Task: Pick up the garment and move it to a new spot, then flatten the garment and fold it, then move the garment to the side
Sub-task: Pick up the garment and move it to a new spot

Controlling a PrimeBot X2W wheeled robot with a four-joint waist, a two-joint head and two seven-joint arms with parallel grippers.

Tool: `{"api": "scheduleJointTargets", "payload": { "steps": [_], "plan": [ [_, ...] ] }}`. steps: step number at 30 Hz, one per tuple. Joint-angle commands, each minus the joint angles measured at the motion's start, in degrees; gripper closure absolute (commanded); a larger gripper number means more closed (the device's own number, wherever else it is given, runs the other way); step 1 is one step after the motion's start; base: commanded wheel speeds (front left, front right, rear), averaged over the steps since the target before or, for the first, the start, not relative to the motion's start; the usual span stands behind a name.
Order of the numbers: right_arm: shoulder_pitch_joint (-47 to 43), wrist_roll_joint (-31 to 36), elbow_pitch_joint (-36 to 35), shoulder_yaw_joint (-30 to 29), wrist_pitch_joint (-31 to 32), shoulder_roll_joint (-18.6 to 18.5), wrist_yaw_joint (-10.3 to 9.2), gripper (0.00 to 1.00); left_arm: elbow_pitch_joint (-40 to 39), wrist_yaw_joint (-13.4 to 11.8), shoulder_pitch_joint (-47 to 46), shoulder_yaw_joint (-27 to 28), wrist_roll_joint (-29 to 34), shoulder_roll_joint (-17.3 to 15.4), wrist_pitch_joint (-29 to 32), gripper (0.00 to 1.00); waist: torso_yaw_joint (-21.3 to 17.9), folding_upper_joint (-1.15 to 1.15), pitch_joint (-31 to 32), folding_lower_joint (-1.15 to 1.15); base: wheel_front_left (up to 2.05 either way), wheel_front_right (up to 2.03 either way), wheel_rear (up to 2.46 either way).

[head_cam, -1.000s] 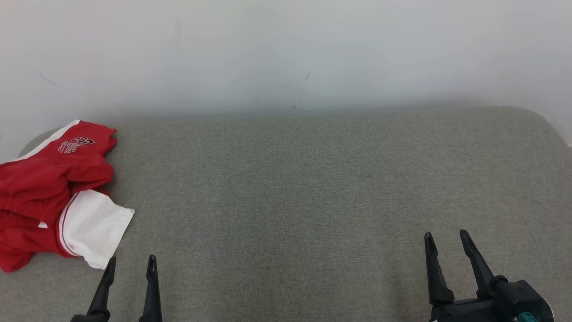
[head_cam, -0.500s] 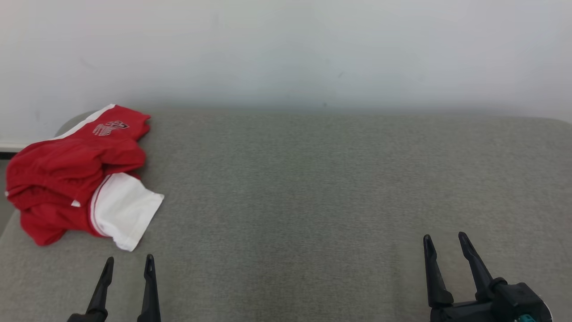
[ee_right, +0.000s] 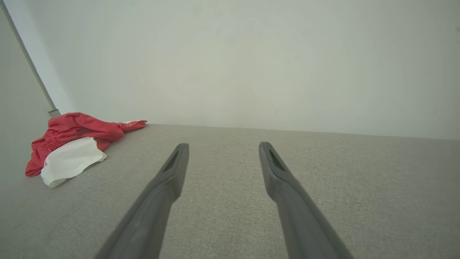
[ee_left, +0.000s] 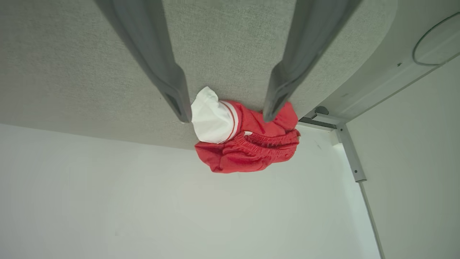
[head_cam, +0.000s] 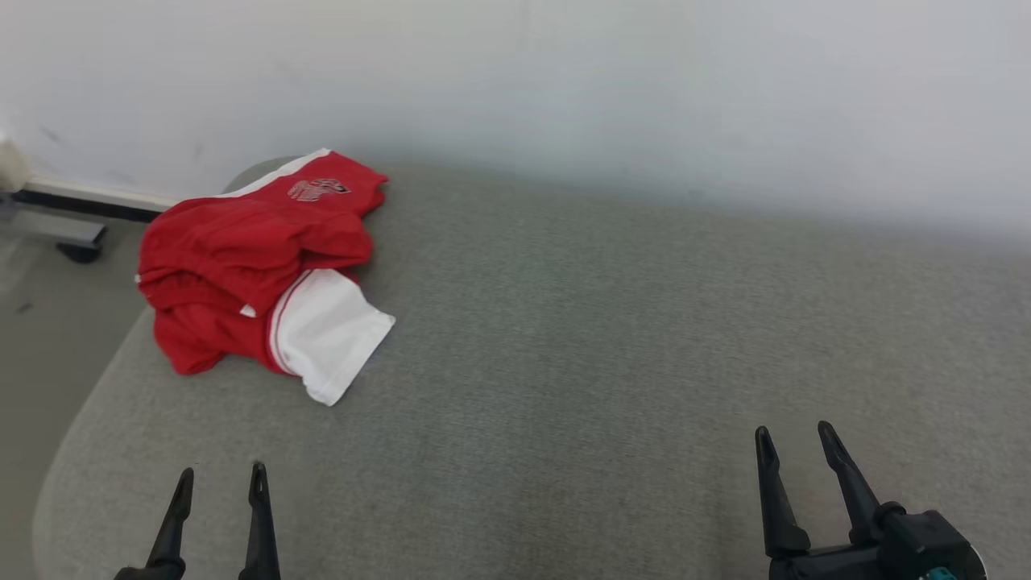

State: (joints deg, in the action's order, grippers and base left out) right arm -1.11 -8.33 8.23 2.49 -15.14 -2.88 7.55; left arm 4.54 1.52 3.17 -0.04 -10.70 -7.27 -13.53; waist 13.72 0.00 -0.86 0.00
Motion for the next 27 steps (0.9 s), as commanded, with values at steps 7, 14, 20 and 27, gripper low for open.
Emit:
{"api": "scheduleJointTargets", "payload": {
  "steps": [7,14,20,27],
  "plan": [
    [-0.3,-0.5,0.3,0.5,0.0,0.0,-0.12,0.0,0.3,-0.8,0.5,0.4,-0.7,-0.4,-0.2,0.0,5.8,0.0,0.5,0.0,0.0,0.0,0.0],
    [-0.3,-0.5,0.6,0.8,0.0,0.0,-0.12,0.0,0.3,-1.5,0.8,0.4,-1.0,-0.6,0.1,0.0,8.7,0.0,0.6,0.0,0.0,0.0,0.0],
    [0.1,-0.5,0.7,1.1,0.0,0.0,-0.12,0.0,0.1,-2.1,1.1,0.6,-1.2,-1.0,0.2,0.0,10.3,0.0,0.6,0.0,0.0,0.0,0.0],
    [1.0,0.3,0.8,1.4,0.0,0.0,-0.12,0.0,-0.3,-3.0,-0.9,1.6,-1.7,-1.2,0.4,0.0,9.8,0.0,-0.7,0.0,0.0,0.0,0.0]
  ]
}}
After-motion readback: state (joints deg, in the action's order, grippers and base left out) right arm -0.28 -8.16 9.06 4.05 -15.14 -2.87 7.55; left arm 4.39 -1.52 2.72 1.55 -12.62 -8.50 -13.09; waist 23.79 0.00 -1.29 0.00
